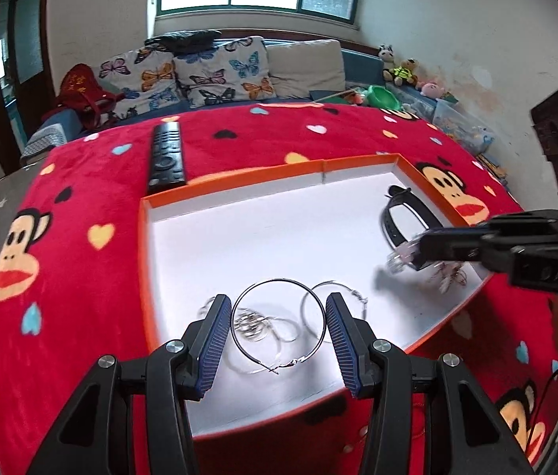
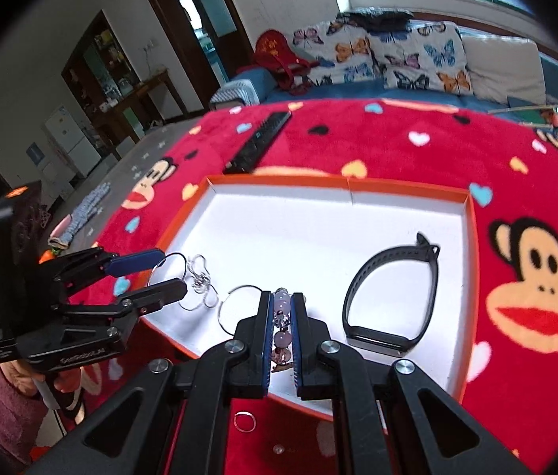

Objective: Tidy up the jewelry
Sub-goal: 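Lower bracelet and hoop into the orange box and open both tools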

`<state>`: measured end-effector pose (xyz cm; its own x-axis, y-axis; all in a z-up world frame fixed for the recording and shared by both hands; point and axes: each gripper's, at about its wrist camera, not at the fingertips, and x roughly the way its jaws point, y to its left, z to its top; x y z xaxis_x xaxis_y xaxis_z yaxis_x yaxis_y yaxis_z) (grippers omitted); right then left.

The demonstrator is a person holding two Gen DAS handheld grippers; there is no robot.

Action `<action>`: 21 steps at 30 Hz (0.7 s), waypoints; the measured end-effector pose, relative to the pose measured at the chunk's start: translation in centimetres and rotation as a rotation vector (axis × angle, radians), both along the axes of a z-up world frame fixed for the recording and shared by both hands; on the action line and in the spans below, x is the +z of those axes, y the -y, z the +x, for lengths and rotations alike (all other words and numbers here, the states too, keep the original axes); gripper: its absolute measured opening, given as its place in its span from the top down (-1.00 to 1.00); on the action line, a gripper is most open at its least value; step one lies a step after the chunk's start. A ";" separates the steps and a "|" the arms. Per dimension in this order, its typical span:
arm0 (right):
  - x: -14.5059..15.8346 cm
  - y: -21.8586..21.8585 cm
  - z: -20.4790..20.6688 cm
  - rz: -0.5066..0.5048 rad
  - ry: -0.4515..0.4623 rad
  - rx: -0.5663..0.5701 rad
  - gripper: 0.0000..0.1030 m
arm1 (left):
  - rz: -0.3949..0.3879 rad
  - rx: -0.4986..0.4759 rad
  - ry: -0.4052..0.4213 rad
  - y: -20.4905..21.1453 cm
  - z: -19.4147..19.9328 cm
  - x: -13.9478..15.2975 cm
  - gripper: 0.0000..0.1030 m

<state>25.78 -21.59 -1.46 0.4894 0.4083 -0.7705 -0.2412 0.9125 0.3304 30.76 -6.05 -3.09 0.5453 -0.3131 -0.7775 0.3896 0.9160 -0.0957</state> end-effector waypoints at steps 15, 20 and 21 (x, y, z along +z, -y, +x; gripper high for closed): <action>-2.4 0.8 0.3 -0.024 -0.083 -0.016 0.79 | 0.009 -0.065 -0.066 4.5 2.4 -3.0 -0.01; -2.3 1.0 0.1 -0.039 -0.082 -0.020 0.79 | 0.012 -0.071 -0.075 5.0 2.6 -3.6 -0.02; -2.2 1.0 0.0 -0.041 -0.080 -0.018 0.76 | 0.014 -0.071 -0.073 5.0 2.6 -3.6 -0.02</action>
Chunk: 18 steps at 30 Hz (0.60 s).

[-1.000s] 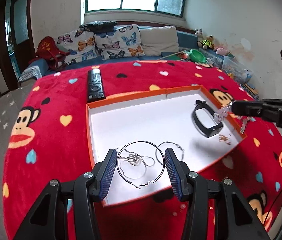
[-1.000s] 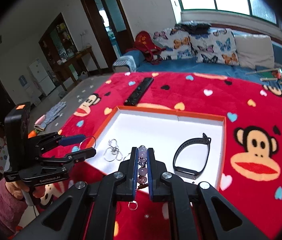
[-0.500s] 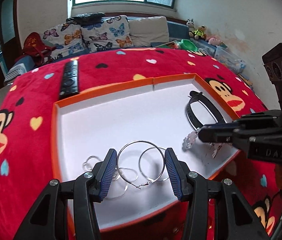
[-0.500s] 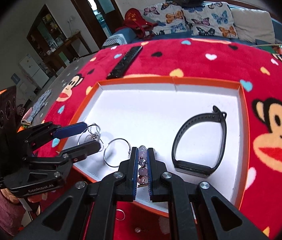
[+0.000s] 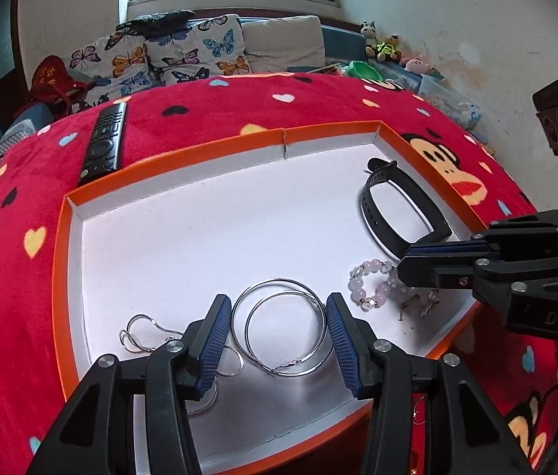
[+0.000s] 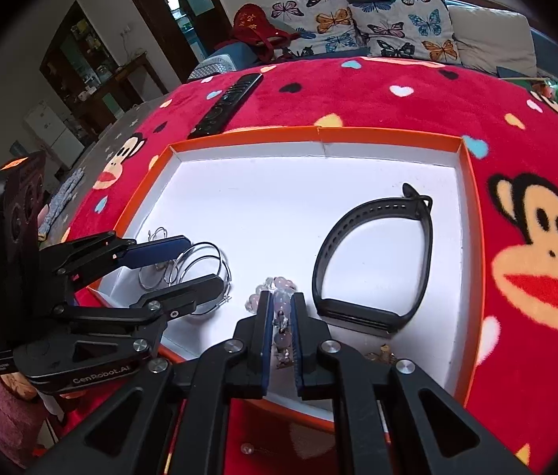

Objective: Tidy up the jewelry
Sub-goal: 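Lower bracelet and hoop into the orange box and open both tools, then grasp the red beaded bracelet with the left tool while the right tool grasps the small silver ring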

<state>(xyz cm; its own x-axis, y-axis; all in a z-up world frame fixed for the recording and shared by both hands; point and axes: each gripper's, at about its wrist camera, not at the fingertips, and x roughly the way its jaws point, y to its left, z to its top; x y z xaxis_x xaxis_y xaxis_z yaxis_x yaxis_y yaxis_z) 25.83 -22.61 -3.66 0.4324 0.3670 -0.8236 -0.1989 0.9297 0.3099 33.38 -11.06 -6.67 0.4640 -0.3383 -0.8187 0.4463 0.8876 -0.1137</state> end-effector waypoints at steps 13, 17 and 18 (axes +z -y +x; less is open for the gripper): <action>3.4 0.3 -2.3 -0.002 0.077 0.007 0.43 | -0.035 0.018 0.021 -0.7 -1.0 1.6 -0.12; 4.6 0.2 -4.2 -0.007 0.083 0.032 0.43 | -0.037 0.021 0.046 -1.1 -2.8 3.5 -0.12; 4.7 0.0 -4.5 -0.009 0.080 0.038 0.43 | -0.037 0.023 0.051 -1.3 -3.3 3.9 -0.12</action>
